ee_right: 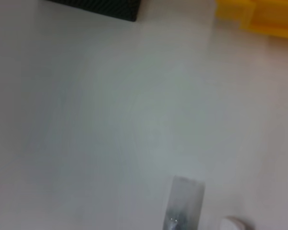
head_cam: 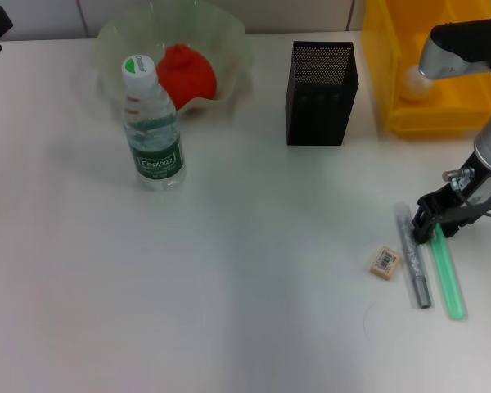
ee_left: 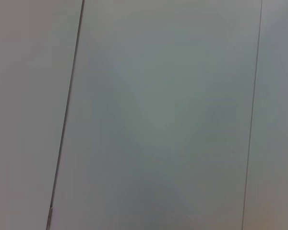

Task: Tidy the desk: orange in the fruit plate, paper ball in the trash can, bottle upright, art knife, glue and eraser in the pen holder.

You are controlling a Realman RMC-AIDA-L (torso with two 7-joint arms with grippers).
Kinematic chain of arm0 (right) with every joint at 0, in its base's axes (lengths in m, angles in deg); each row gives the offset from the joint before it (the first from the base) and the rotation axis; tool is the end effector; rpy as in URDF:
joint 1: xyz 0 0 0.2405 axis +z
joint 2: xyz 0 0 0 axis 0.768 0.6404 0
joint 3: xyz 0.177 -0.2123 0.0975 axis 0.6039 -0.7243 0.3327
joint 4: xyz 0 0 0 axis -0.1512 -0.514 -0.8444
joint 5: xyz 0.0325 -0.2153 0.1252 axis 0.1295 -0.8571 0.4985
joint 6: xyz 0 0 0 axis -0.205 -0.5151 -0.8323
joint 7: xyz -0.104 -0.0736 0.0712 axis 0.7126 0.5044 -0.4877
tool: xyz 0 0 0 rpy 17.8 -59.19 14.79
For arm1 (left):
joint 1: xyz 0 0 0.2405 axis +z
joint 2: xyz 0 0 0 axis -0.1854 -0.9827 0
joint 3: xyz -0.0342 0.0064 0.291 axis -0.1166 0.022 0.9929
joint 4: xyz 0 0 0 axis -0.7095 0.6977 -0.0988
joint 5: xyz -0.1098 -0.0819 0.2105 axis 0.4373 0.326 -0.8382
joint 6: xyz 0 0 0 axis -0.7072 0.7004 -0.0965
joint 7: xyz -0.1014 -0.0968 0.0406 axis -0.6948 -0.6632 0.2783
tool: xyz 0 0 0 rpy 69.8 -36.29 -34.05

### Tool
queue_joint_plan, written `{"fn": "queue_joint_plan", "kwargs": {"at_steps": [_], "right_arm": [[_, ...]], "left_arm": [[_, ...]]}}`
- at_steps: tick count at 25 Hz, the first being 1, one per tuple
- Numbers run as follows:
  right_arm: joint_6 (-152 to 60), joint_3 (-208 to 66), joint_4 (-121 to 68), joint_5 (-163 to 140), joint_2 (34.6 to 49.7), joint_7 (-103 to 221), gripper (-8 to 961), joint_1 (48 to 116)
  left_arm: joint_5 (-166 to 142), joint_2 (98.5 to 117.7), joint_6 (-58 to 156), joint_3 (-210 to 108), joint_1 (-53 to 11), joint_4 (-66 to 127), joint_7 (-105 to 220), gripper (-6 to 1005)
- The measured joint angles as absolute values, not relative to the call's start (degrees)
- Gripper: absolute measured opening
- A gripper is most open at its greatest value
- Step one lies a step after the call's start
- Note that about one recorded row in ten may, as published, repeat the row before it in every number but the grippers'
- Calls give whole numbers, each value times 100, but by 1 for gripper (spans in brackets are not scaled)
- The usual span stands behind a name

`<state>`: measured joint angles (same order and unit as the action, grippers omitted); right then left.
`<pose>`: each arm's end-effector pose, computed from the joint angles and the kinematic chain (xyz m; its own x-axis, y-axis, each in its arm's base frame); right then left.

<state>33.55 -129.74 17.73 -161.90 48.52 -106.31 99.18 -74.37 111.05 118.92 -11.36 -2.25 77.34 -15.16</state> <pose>0.2505 0.4447 -0.0327 0.2111 -0.9644 0.1591 -0.7562 -0.2643 -0.5986 -0.3613 0.3544 0.0923 0.6053 0.0084 0.7959 0.6576 -0.5687 -0.4941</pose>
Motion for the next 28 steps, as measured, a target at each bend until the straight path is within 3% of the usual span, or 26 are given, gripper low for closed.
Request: {"fn": "queue_joint_plan", "kwargs": {"at_steps": [10,16,28], "right_arm": [[3356,-12967,1759,-16190,4852,-10629,291,9922],[3356,-12922,1823,-16186,4837,-10608,186,9906],[3831,-11027,2488,-15620,4599,-9457,167,9366]], "left_arm": [[-7428,11105,11904,-1136,-223,7734,-1513,713],[-7413,11105,11911,-1136,-223,7734,-1513,713],[-7397,11104,11946,-1136,-261,7745,-1516,714]]}}
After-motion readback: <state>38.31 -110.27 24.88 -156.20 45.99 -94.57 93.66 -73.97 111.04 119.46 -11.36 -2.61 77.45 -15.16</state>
